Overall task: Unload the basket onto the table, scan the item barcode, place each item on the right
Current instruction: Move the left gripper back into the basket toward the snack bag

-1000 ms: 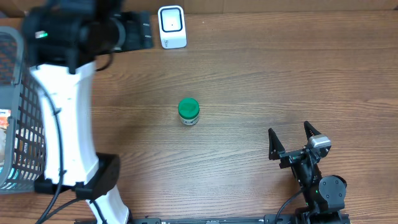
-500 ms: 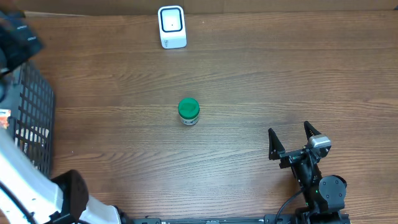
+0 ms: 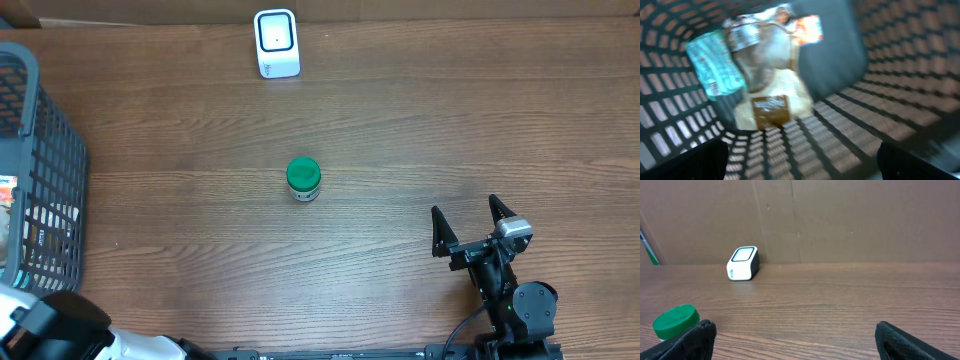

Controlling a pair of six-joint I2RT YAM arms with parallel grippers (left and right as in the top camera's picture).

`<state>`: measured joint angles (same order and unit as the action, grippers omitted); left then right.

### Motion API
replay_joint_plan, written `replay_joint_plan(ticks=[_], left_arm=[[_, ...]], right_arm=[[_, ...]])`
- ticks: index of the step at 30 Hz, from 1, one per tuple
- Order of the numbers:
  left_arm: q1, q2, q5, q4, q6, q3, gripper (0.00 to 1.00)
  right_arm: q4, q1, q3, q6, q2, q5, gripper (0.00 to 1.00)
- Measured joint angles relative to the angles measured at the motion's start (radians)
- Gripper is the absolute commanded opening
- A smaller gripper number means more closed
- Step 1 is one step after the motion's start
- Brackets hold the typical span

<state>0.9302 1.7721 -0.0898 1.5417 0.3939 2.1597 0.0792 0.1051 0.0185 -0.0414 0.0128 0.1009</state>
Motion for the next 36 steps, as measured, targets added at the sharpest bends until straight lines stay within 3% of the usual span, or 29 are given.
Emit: replay_joint_plan(ticks=[9, 17, 30, 34, 36], left_arm=[[0.047, 0.07, 0.012, -0.17, -0.044, -0.195, 0.98], [-0.018, 0.227, 0.096, -0.183, -0.08, -0.204, 0.94], [-0.04, 0.434, 0.224, -0.203, -0.032, -0.206, 0.93], [-0.041, 0.487, 0.23, -0.212, -0.027, -0.206, 0.89], [-0.041, 0.511, 0.23, -0.212, -0.026, -0.206, 0.79]], right_arm=[[-0.001, 0.0, 0.0, 0.0, 0.0, 0.0, 1.0], [0.0, 0.0, 0.0, 0.0, 0.0, 0.0, 1.0], [0.0, 0.0, 0.0, 0.0, 0.0, 0.0, 1.0], [0.0, 0.0, 0.0, 0.0, 0.0, 0.0, 1.0], [0.0, 0.0, 0.0, 0.0, 0.0, 0.0, 1.0]])
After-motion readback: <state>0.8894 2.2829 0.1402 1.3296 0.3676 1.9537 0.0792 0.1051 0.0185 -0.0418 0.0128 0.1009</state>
